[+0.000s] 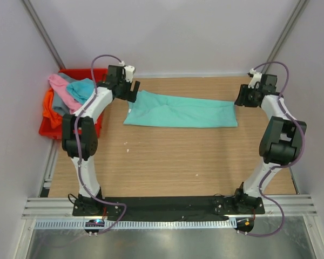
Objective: Fold and stack the t-shirts
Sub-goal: Fold the tshirt
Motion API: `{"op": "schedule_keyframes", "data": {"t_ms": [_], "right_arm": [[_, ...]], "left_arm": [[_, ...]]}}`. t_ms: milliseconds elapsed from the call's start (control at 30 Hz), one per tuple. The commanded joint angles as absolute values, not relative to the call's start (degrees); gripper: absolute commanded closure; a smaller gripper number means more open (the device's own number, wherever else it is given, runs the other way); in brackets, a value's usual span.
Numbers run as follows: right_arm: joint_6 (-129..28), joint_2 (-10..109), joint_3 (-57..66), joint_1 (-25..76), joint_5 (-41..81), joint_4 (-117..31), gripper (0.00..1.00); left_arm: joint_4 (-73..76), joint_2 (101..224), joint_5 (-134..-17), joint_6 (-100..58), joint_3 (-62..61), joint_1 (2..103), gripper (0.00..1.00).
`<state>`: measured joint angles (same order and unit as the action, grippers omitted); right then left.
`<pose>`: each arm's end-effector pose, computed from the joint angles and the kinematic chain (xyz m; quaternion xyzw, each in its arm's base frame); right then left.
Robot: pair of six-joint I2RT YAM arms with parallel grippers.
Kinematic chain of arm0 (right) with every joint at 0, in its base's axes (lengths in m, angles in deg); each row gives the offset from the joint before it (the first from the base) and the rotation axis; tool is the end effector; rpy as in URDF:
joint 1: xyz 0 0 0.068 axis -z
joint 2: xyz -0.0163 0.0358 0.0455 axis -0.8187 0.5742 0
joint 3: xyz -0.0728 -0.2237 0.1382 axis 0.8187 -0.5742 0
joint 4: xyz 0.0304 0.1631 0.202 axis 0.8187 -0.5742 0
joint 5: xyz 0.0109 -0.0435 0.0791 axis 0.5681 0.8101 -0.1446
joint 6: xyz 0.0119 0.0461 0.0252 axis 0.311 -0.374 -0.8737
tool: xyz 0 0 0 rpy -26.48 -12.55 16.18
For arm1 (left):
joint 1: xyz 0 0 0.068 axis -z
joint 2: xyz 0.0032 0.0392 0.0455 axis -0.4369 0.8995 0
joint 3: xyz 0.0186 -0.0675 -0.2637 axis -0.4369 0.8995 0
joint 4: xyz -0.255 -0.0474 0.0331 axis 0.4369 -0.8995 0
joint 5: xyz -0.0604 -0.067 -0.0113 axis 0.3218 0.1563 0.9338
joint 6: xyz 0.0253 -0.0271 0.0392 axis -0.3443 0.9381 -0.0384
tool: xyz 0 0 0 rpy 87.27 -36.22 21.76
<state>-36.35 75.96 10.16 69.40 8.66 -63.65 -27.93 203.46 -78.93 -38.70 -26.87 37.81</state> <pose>0.4076 -0.0929 0.2307 -0.0044 0.9216 0.0863 0.3785 0.4544 -0.0990 0.2540 0.1583 0.9111 -0.0597 0.3758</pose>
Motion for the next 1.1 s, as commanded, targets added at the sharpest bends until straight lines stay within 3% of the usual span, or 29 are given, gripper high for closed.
{"op": "schedule_keyframes", "data": {"t_ms": [0, 367, 1067], "right_arm": [[-39.1, 69.9, 9.3, 69.4, 5.0, -60.8, 0.50], [-43.2, 80.3, 10.2, 66.6, -2.0, -62.5, 0.53], [-40.1, 86.8, 10.4, 66.3, 2.2, -63.3, 0.53]], "left_arm": [[-24.8, 194.6, -74.9, -37.8, -22.7, 40.1, 0.14], [-26.3, 197.1, -75.4, -39.4, -14.9, 44.6, 0.24], [-27.8, 206.0, -78.7, -39.8, -17.2, 44.5, 0.26]]}}
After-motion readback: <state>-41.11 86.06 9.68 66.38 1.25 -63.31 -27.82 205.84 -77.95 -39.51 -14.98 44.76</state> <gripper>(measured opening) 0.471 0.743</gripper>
